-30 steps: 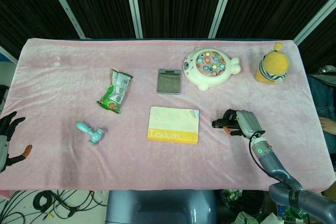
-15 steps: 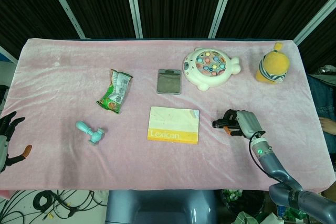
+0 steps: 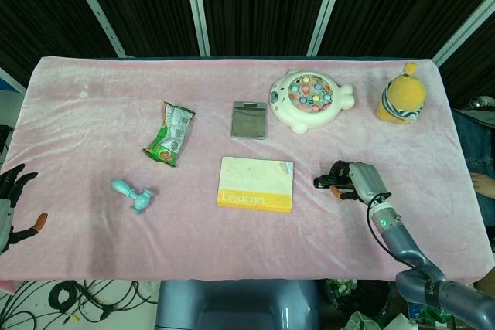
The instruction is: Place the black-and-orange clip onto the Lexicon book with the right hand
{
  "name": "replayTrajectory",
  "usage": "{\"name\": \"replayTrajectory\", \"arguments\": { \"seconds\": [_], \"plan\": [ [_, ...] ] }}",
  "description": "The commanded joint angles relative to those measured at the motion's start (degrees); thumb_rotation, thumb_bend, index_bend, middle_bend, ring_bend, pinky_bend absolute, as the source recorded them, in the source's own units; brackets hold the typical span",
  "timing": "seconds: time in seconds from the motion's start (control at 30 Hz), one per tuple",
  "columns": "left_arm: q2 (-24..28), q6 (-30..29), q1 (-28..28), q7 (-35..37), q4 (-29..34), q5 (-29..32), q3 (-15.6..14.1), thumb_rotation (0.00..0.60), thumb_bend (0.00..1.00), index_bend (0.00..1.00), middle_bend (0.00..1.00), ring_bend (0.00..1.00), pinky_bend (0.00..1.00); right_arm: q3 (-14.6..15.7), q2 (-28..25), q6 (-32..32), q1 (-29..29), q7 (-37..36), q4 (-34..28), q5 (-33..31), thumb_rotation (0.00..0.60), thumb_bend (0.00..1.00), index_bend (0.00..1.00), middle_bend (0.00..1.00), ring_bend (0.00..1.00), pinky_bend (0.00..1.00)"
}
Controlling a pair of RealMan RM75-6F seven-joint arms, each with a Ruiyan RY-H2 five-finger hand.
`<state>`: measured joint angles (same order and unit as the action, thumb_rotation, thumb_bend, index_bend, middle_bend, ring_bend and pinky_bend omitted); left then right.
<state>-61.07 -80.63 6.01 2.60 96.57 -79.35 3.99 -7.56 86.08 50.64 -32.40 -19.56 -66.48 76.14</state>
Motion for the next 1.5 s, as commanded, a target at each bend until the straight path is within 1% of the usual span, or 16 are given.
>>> {"name": "replayTrajectory", "arguments": {
  "seconds": [0.03,0.2,0.33,0.53,0.63,0.73,0.77,0.87,1.0,1.07,1.3,1.4,1.5],
  "plan": [
    [0.0,0.0,0.0,0.0,0.0,0.0,0.0,0.600,0.31,0.16,0.03,0.00,0.14,0.0,0.0,0.0,0.0,0.0,0.0,0.0,0.600,0.36,0.53,0.47,0.47,0.38],
    [0.0,-0.1,0.0,0.0,0.1,0.0,0.0,0.600,0.31,0.16,0.03,0.00,0.14,-0.2,-0.3,0.4,0.0,0.1,-0.5,0.1,0.600,0.36,0.53,0.47,0.47,0.38],
    [0.0,-0.1,0.0,0.0,0.1,0.0,0.0,0.600,0.31,0.16,0.03,0.00,0.14,-0.6,-1.3,1.1,0.3,0.5,-2.4,-0.1,0.600,0.36,0.53,0.47,0.47,0.38],
    [0.0,0.1,0.0,0.0,0.2,0.0,0.0,0.600,0.31,0.16,0.03,0.00,0.14,-1.8,-4.7,2.2,0.6,3.9,-11.2,-1.7,0.600,0.34,0.54,0.47,0.47,0.38],
    [0.1,0.1,0.1,0.2,0.3,-0.1,-0.1,0.600,0.31,0.16,0.03,0.00,0.14,-2.2,-5.9,1.1,-0.1,9.2,-16.1,-4.3,0.600,0.34,0.54,0.47,0.47,0.39],
    [0.1,0.1,0.0,0.3,0.3,-0.2,-0.1,0.600,0.31,0.16,0.03,0.00,0.14,-2.5,-6.1,0.3,-1.0,13.5,-19.3,-6.4,0.600,0.34,0.54,0.47,0.47,0.39],
    [0.2,0.1,0.0,0.5,0.3,-0.2,-0.1,0.600,0.31,0.16,0.03,0.00,0.14,-2.9,-5.9,0.0,-1.8,16.5,-21.3,-8.0,0.600,0.34,0.54,0.47,0.47,0.39],
    [0.3,0.1,0.0,0.9,0.3,-0.2,-0.1,0.600,0.31,0.16,0.03,0.00,0.14,-4.1,-4.7,0.5,-3.5,23.2,-24.6,-12.3,0.600,0.34,0.54,0.47,0.47,0.39],
    [0.4,0.4,0.1,1.2,0.3,-0.2,-0.1,0.600,0.31,0.16,0.03,0.00,0.14,-5.7,-1.3,2.6,-6.2,32.8,-26.4,-20.1,0.600,0.34,0.54,0.47,0.47,0.39],
    [0.4,0.4,0.1,1.3,0.3,-0.3,-0.2,0.600,0.31,0.16,0.03,0.00,0.14,-6.6,0.5,3.3,-7.7,35.9,-26.8,-23.9,0.600,0.34,0.54,0.47,0.47,0.39],
    [0.5,0.6,0.1,1.7,0.3,-0.2,-0.2,0.600,0.31,0.16,0.03,0.00,0.14,-9.8,5.0,4.9,-12.1,41.8,-25.9,-32.9,0.600,0.34,0.54,0.47,0.47,0.39],
    [0.6,0.7,0.1,1.8,0.3,-0.1,-0.1,0.600,0.31,0.16,0.03,0.00,0.14,-11.0,6.9,5.6,-13.4,42.6,-25.3,-35.9,0.600,0.34,0.55,0.47,0.47,0.40],
    [0.6,0.7,0.2,1.7,0.3,-0.1,-0.1,0.600,0.31,0.16,0.03,0.00,0.14,-11.7,8.2,6.0,-14.2,42.8,-24.3,-37.7,0.600,0.34,0.55,0.47,0.47,0.40]
  ]
}}
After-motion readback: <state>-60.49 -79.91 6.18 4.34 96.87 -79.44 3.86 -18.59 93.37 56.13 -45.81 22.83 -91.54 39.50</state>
